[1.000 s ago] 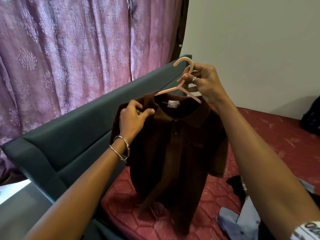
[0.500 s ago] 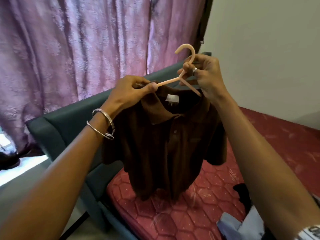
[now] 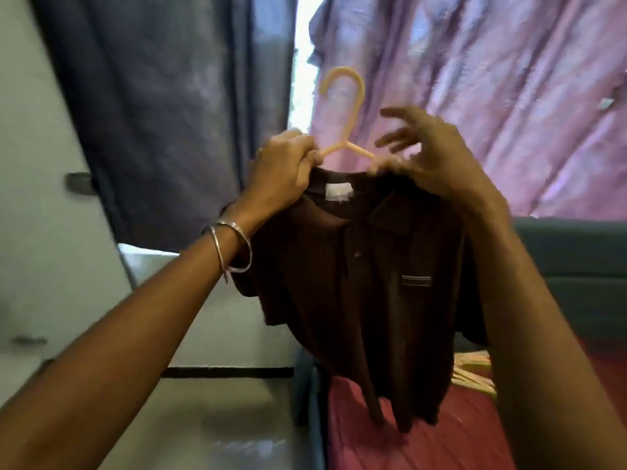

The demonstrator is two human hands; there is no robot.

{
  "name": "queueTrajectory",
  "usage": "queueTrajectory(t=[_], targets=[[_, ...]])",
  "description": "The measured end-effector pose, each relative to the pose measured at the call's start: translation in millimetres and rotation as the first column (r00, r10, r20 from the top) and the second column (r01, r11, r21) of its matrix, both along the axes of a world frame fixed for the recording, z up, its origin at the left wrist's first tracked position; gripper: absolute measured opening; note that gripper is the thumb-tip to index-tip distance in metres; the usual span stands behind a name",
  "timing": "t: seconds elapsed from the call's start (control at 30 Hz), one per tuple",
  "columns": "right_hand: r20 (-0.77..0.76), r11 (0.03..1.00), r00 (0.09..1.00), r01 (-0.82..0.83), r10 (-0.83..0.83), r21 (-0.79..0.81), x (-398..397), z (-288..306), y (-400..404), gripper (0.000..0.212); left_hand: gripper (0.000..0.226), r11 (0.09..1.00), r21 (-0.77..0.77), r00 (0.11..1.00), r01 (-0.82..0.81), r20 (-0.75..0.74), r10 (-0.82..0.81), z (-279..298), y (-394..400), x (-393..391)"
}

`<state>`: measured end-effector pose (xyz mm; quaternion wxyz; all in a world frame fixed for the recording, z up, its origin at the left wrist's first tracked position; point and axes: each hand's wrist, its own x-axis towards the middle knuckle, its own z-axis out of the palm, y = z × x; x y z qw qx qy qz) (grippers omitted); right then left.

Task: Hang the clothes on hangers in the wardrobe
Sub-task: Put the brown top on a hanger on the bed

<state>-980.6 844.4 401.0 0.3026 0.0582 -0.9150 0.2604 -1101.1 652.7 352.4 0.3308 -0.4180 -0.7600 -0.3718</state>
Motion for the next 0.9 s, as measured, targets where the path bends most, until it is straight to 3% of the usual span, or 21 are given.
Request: queueTrajectory(t=[0.07, 0.1, 0.17, 0.23, 0.3, 0.4, 0.47, 0.5, 0.53, 0.6, 0.67, 0.73, 0.8, 0.9], targets=[[0.187, 0.991, 0.982, -0.018, -0.007, 0.13, -13, 4, -10, 0.096, 0.022, 0.987, 0.083, 0.99, -0.138, -0.008, 0.139, 6, -62, -17], [0.264, 0.985, 0.965, -0.042, -0.005, 0.17, -23, 5, -15, 0.095, 0.019, 0.973, 0.107, 0.978, -0.204, -0.006, 0.206, 11, -94, -25], [0.299, 0.957, 0.954, -0.122, 0.04, 0.264, -56, 8, -42, 0.067, 0.018, 0.926, 0.133, 0.935, -0.354, 0.032, 0.353, 22, -159, -33], [0.236, 0.919, 0.951, -0.265, 0.199, 0.292, -93, 11, -79, 0.031, 0.017, 0.868, 0.153, 0.881, -0.473, 0.07, 0.467, 32, -216, -40], [0.244, 0.861, 0.88, -0.46, 0.408, 0.216, -131, 13, -129, 0.019, 0.017, 0.801, 0.147, 0.814, -0.581, 0.096, 0.573, 40, -277, -43], [0.329, 0.718, 0.667, -0.695, 0.669, -0.051, -177, 16, -199, 0.021, 0.017, 0.684, 0.137, 0.698, -0.716, 0.123, 0.706, 51, -365, -44], [0.319, 0.689, 0.626, -0.71, 0.712, -0.145, -212, 16, -247, 0.01, 0.018, 0.596, 0.14, 0.611, -0.79, 0.116, 0.783, 61, -421, -41], [0.284, 0.699, 0.648, -0.702, 0.707, -0.138, -227, 17, -272, 0.023, 0.018, 0.558, 0.137, 0.572, -0.819, 0.111, 0.813, 66, -445, -41], [0.22, 0.711, 0.681, -0.695, 0.698, -0.104, -239, 18, -300, 0.029, 0.018, 0.519, 0.136, 0.533, -0.844, 0.102, 0.84, 71, -467, -40], [0.043, 0.714, 0.713, -0.698, 0.7, -0.059, -250, 21, -364, 0.019, 0.019, 0.442, 0.133, 0.453, -0.887, 0.074, 0.888, 81, -503, -40], [-0.087, 0.647, 0.656, -0.754, 0.75, -0.114, -250, 26, -437, 0.055, 0.02, 0.364, 0.135, 0.372, -0.921, 0.038, 0.927, 93, -540, -41], [-0.084, 0.643, 0.643, -0.765, 0.761, -0.037, -251, 27, -507, 0.069, 0.021, 0.296, 0.151, 0.301, -0.943, 0.007, 0.954, 105, -574, -41], [-0.06, 0.669, 0.667, -0.742, 0.743, 0.048, -254, 26, -561, 0.065, 0.021, 0.237, 0.178, 0.237, -0.955, -0.025, 0.971, 118, -604, -42], [-0.124, 0.63, 0.625, -0.777, 0.77, -0.004, -276, 34, -618, 0.03, 0.022, 0.14, 0.21, 0.136, -0.968, -0.034, 0.99, 134, -654, -45]])
